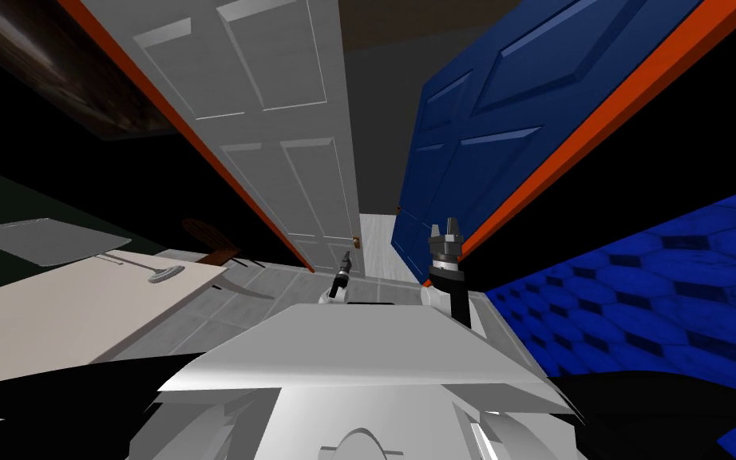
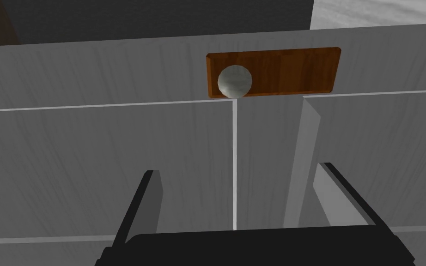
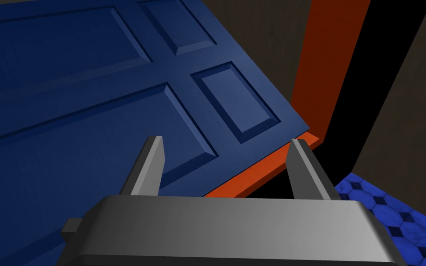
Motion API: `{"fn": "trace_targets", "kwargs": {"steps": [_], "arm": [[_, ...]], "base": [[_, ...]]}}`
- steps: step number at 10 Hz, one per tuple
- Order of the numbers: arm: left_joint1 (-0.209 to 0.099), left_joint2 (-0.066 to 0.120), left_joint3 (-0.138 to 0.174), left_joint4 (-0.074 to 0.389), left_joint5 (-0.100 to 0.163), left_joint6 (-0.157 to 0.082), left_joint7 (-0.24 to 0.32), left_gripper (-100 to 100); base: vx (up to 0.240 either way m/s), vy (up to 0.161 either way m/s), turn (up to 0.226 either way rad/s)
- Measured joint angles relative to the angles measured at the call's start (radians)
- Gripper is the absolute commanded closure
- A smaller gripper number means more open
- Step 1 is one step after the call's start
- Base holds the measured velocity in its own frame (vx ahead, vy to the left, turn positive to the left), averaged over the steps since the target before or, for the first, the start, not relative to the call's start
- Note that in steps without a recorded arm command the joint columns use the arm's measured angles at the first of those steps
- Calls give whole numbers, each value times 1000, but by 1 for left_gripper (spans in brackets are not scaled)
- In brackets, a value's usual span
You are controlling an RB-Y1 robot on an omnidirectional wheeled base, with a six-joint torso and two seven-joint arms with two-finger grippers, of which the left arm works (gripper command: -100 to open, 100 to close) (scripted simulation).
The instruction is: Push the door open
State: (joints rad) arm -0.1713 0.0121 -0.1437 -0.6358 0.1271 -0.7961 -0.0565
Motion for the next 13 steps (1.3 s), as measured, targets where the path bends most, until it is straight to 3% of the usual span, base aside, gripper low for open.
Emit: {"fn": "trace_targets", "kwargs": {"steps": [2,4,5,7,9,11,12,13], "arm": [[-12,-4,-1,21,1,-3,0,-100],[-6,16,1,15,1,0,1,-100],[-14,21,4,33,3,-10,1,-100],[-7,27,7,24,3,-9,0,-100],[-9,25,11,33,4,-15,0,-100],[-8,11,15,35,5,-17,-1,-100],[-8,10,15,35,5,-19,-1,100],[-8,10,15,35,5,-19,-1,100]], "base": [[80,-7,-22],[178,-21,-19],[174,-5,-24],[205,-30,-28],[197,-23,-28],[135,-13,-14],[-16,0,-1],[-28,4,-12]]}}
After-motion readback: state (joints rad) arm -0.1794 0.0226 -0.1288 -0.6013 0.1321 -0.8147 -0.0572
